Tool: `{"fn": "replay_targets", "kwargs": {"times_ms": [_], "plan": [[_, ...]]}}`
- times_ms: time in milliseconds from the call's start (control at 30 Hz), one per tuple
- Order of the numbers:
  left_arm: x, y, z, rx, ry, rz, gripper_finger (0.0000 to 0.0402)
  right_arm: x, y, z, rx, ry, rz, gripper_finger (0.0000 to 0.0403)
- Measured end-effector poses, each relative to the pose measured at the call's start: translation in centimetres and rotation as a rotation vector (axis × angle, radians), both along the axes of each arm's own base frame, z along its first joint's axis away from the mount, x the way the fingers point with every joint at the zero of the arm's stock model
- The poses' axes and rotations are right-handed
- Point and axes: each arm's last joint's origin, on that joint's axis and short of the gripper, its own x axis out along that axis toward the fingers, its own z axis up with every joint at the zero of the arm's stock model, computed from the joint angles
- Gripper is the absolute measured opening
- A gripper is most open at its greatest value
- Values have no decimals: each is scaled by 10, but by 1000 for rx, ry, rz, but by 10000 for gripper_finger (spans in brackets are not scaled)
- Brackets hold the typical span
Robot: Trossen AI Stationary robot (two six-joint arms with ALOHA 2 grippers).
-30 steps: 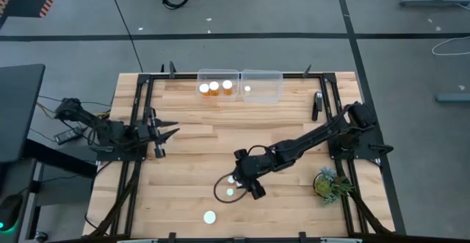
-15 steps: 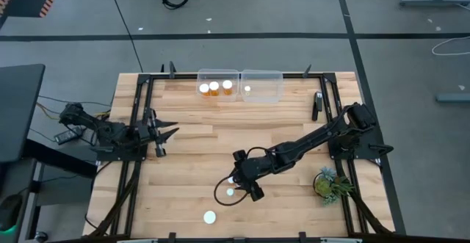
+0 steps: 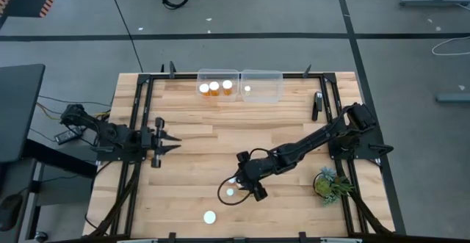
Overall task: Pick and place medicine bottles into bin by pill shape (circle, oval)
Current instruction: Put the yellow pill bottle into the right transparent bin
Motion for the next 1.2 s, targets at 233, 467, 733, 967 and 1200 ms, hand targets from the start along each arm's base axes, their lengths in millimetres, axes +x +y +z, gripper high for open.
{"fn": "replay_targets", "kwargs": {"times_ms": [233,467,733,967,1200], "plan": [[0,0,0,-19,-3,-7,80,-5,-1,-11,1,-30,-5,255],[1,10,0,-41,-4,188,67,-9,-3,-19,10,-43,-12,255],[3,24,0,7,6,370,48,-13,-4,-24,9,-25,-17,255],[4,34,-5,-30,42,438,31,-13,-4,-24,20,-21,-28,255],[6,28,-7,-50,63,271,30,-11,-3,-22,50,-39,-47,255]]}}
